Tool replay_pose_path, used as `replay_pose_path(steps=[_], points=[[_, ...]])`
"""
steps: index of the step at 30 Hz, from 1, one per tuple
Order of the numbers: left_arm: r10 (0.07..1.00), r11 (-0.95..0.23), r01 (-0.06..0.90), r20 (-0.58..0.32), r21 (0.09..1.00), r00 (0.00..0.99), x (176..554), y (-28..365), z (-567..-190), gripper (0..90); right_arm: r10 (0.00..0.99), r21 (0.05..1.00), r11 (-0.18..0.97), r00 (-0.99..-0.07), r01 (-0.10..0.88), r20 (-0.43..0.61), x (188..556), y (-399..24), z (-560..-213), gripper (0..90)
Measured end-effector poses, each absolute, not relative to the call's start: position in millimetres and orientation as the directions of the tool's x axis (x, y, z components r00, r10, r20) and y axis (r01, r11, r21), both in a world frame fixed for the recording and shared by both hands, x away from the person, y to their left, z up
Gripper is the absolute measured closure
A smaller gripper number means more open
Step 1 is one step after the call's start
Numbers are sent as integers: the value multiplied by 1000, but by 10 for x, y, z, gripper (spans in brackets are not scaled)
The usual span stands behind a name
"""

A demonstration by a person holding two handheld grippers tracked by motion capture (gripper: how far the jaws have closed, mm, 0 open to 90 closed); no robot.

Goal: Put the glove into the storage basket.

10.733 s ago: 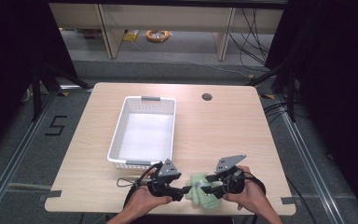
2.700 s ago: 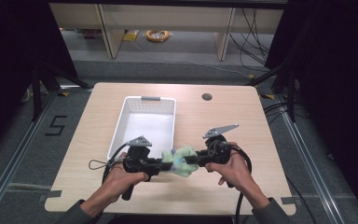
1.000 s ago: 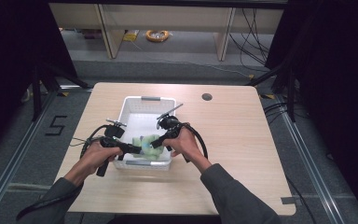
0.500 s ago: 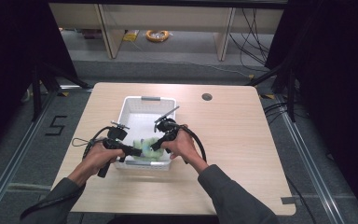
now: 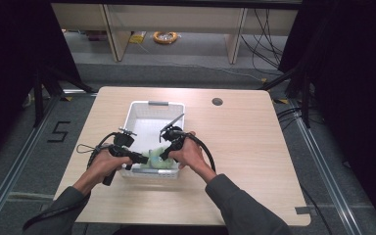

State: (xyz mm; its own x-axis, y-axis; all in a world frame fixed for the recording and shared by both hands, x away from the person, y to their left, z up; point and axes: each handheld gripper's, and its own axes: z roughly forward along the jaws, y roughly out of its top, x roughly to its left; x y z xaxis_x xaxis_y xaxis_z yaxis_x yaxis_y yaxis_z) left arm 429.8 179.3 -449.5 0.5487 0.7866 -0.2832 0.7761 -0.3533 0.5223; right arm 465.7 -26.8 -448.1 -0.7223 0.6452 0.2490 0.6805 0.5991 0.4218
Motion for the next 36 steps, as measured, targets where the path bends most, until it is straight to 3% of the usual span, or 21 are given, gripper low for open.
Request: replay_pose_path(steps=[8,18,27,36], points=[[798,-340,758,-255,557,545,4287,1799,-4391,569,651,436,612,-733,660,195,4656,-280,-4399,563],[798,-318,741,-255,592,546,4240,1797,-4326,545,641,487,600,-745,635,183,4674,-386,-4232,530],[778,-309,718,-268,624,568,4093,1734,-4244,432,630,536,575,-753,618,192,4584,-481,-4095,491],[780,-281,701,-270,656,565,3977,1705,-4221,351,620,572,548,-755,610,211,4452,-636,-3995,391]])
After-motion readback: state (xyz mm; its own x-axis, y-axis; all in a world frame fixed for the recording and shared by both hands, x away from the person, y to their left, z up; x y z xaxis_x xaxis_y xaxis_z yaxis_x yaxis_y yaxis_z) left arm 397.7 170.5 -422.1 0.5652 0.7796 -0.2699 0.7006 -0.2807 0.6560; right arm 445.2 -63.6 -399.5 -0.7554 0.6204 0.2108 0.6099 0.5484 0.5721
